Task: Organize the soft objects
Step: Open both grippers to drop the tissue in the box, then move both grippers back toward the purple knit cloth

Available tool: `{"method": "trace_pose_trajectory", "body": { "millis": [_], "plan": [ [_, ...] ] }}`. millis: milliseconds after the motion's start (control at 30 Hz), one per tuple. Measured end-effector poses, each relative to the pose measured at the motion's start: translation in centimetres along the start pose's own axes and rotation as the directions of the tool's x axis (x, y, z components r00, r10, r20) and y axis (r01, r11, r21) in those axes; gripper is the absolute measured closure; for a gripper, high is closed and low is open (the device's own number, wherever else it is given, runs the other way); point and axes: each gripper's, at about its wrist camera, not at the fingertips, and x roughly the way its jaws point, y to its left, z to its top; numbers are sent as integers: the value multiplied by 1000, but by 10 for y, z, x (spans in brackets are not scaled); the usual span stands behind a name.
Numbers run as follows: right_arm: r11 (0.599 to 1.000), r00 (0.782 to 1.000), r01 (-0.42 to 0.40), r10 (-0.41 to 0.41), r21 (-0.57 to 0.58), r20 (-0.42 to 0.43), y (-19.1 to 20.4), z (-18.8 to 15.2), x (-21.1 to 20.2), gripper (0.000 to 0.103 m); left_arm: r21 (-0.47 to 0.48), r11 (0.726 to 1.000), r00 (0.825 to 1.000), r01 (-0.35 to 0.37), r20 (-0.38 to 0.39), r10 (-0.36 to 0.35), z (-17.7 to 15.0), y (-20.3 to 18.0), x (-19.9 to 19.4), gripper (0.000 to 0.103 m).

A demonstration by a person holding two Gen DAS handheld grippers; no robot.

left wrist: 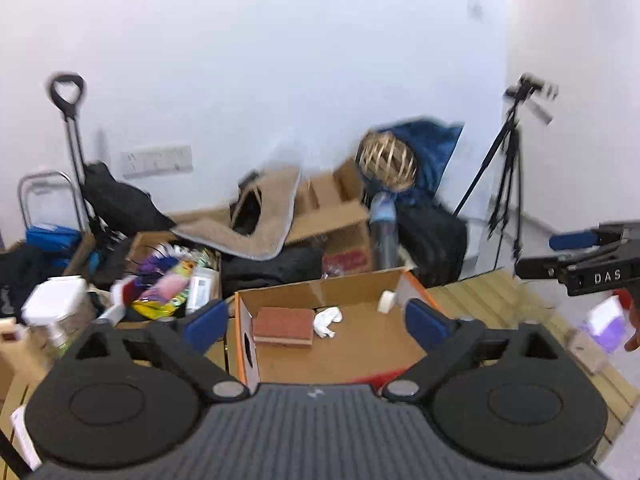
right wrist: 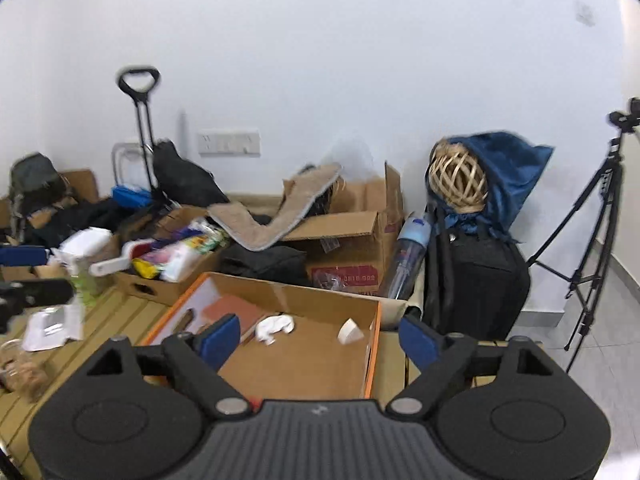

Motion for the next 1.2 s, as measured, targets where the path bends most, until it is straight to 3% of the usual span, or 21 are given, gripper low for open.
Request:
{"method": "trace_pose_trajectory", "body": {
  "millis": [133,233,333,433,533,600,667,733,800,1033,1200],
  "plan": [
    [999,994,-47,46,5,103,23,-57,-96,15,-36,999,994,-11,107,15,-57,-5,-99,0],
    [994,973,-107,108,-19,203,42,-114,-165,9,-52,997,979,-53,196,62,-116,-11,-167,0],
    [993,954,-118,113,3,278,58,-176,-222,4,-57,998,976,-4,218,17,-184,-18,-222,0],
    [997,939,-77,72,1,337,80,-240,-270,2,-58,998,975,16,221,-3,-244,-29,-269,0],
    [1000,917,20,-16,-7,399,108,-305,-306,0,7,999,949,-37,314,33,-293,-51,-311,0],
    [998,900,64,-53,-11,433,129,-346,-323,0,67,996,944,-63,329,38,-312,-62,-326,0],
    [998,907,62,-46,-25,418,142,-373,-324,0,131,989,946,-73,324,27,-319,-70,-331,0],
    [999,931,39,-23,-37,364,146,-384,-316,0,137,987,944,-86,328,36,-320,-70,-328,0],
    [999,944,38,-31,-15,328,143,-380,-305,0,108,990,946,-90,322,51,-318,-69,-320,0],
    [1000,957,-5,9,-14,291,151,-371,-271,3,78,993,962,-85,266,62,-319,-60,-280,0],
    [994,971,-95,103,-48,214,165,-345,-195,9,15,990,972,-140,192,134,-313,-39,-225,0]
  ]
}}
